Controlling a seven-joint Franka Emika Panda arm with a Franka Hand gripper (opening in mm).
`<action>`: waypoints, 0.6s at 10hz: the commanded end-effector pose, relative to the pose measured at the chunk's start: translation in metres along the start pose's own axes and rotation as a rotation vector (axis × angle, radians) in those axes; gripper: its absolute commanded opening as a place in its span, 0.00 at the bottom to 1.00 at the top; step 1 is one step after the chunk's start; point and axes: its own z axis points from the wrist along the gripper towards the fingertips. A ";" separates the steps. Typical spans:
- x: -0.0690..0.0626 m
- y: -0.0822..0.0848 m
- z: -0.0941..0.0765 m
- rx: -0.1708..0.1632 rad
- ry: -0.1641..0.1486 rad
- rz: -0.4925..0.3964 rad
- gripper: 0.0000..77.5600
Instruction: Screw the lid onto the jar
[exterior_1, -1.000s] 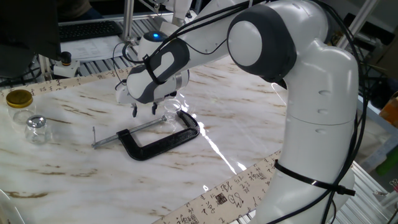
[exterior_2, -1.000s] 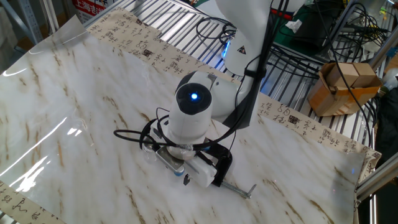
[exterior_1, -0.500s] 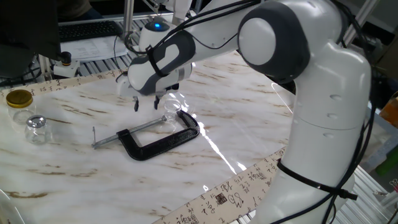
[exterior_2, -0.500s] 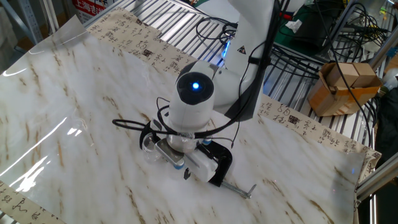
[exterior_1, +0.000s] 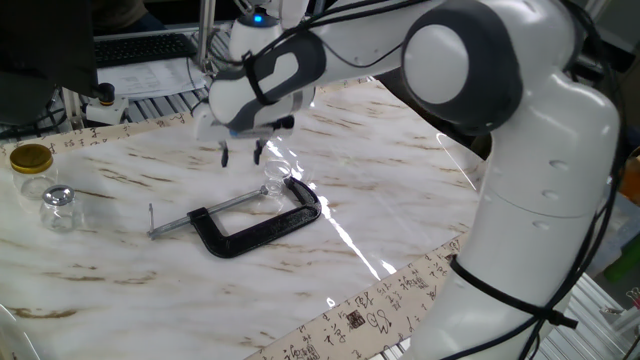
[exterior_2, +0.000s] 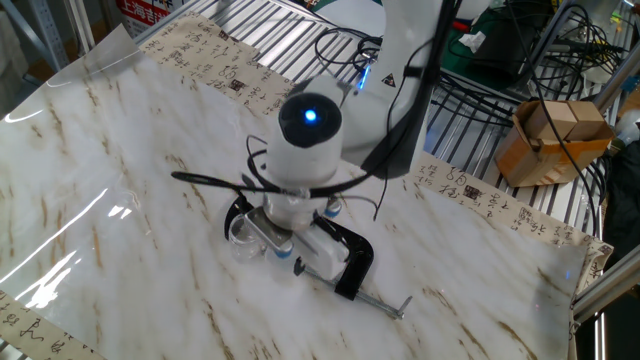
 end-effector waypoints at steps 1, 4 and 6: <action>-0.002 -0.011 -0.022 0.015 0.018 0.034 0.01; -0.002 -0.019 -0.037 0.017 0.024 0.095 0.01; -0.001 -0.024 -0.042 0.017 0.029 0.157 0.01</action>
